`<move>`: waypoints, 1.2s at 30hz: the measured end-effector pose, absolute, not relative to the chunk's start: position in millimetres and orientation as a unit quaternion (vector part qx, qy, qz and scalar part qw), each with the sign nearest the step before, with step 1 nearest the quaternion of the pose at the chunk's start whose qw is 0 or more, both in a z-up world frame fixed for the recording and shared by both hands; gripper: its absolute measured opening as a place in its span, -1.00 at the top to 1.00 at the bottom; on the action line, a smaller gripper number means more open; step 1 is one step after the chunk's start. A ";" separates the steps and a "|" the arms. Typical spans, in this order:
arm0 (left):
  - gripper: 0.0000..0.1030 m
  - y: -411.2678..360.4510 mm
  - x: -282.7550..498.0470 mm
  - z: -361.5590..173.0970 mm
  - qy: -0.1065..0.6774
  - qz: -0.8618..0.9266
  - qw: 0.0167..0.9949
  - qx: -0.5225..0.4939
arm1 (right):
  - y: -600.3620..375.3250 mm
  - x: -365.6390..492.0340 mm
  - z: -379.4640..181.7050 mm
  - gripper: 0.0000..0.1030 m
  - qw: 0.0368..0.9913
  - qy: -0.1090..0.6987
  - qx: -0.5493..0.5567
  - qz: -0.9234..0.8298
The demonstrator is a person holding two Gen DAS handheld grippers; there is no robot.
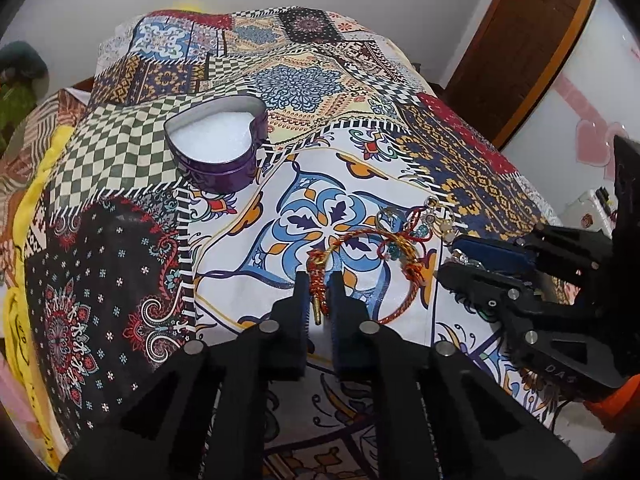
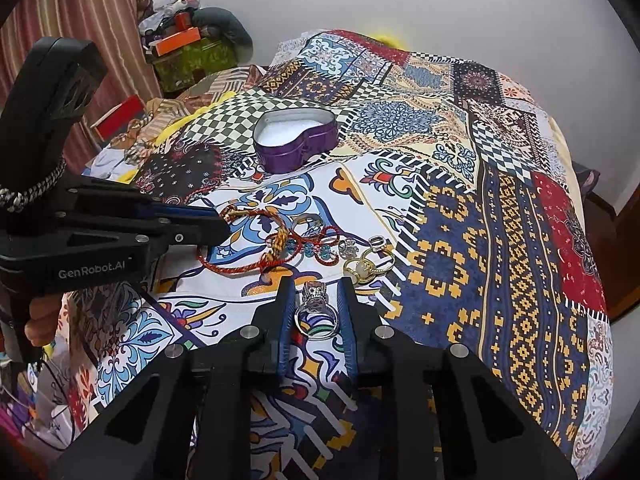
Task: Organize jewelry
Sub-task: 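Carry the bracelet with the left tool while the right tool carries the ring, both over the purple heart tin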
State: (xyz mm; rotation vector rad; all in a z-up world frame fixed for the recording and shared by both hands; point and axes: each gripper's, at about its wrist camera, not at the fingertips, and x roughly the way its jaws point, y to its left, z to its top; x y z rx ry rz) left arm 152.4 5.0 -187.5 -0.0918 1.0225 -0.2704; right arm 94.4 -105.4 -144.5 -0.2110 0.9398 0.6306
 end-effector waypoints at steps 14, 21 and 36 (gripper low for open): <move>0.88 3.0 137.9 -150.3 0.439 -0.129 0.889 -0.030 | -112.9 88.4 -120.6 0.63 0.855 0.424 -0.073 0.290; 0.88 7.5 130.4 -130.0 0.412 -0.123 0.902 -0.034 | -113.4 89.0 -103.8 0.63 0.865 0.407 -0.064 0.288; 0.88 30.9 128.6 -86.1 0.355 -0.098 0.929 -0.041 | -102.1 104.4 -68.7 0.63 0.883 0.366 -0.060 0.287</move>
